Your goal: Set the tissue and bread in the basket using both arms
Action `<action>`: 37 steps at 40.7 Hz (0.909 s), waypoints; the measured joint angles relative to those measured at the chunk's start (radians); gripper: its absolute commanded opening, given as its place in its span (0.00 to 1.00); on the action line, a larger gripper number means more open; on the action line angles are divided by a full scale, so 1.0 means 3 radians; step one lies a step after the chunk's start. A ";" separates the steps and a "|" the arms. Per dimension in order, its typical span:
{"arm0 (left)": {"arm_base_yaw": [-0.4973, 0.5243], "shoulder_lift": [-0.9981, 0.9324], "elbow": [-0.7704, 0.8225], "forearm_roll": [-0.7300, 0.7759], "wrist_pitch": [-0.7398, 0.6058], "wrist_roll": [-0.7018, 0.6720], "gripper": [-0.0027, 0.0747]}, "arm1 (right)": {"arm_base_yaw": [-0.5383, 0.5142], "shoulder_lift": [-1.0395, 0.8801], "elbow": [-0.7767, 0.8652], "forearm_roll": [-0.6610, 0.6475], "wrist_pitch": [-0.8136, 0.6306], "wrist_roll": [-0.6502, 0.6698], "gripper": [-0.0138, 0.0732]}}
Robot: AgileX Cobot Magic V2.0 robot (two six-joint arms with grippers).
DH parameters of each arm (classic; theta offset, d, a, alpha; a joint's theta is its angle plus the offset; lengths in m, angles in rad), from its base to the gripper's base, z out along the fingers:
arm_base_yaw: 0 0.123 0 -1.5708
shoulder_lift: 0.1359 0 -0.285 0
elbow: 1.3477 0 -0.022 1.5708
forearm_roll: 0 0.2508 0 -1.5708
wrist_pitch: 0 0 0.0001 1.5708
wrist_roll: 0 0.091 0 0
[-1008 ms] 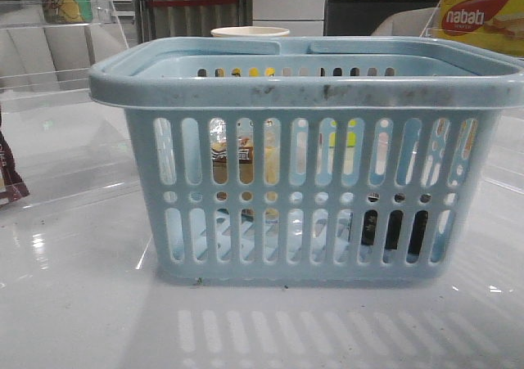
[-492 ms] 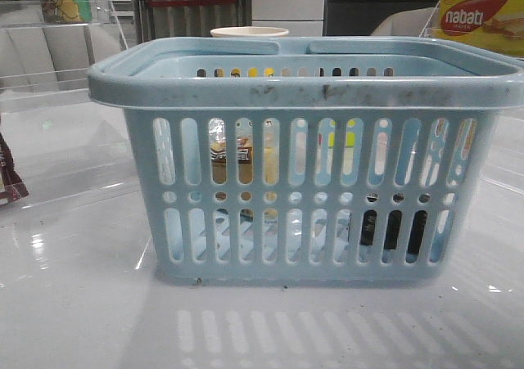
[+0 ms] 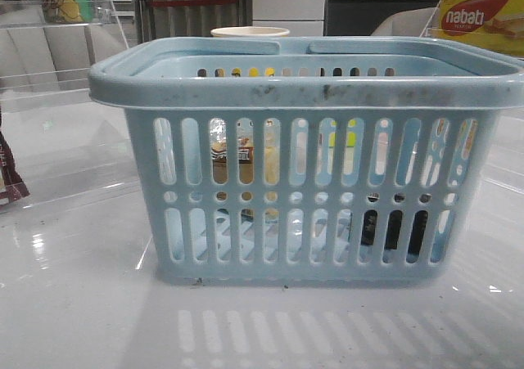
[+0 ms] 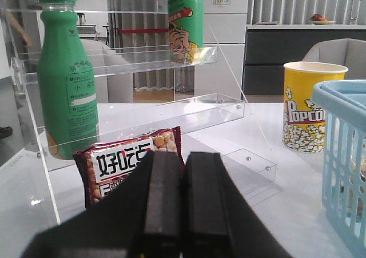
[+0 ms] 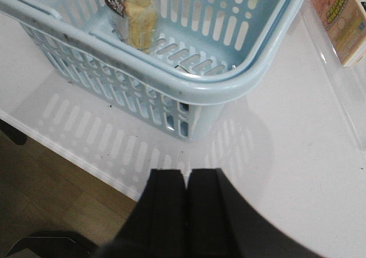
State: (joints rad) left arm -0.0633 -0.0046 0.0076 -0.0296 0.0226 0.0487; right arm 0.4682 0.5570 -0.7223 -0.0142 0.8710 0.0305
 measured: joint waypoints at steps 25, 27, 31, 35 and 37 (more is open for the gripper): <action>0.0000 0.0000 0.0000 0.0000 0.0000 0.0000 0.15 | 0.0000 0.0000 0.0000 0.0000 0.0000 0.0006 0.19; 0.0000 0.0000 0.0000 0.0000 0.0000 0.0000 0.15 | 0.0000 0.0000 0.0000 0.0000 0.0000 0.0006 0.19; 0.0000 0.0000 0.0000 0.0000 0.0000 0.0000 0.15 | 0.0000 0.0000 0.0000 0.0000 0.0000 0.0006 0.19; 0.0000 0.0000 0.0000 0.0000 0.0000 0.0000 0.15 | -0.0044 -0.0026 0.0032 0.0000 -0.0008 0.0006 0.19; 0.0000 0.0000 0.0000 0.0000 0.0000 0.0000 0.15 | -0.0093 -0.0078 0.0093 0.0000 -0.0014 0.0006 0.19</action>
State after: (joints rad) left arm -0.0633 -0.0046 0.0076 -0.0296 0.0226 0.0487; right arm 0.4404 0.5334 -0.6944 -0.0142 0.8669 0.0324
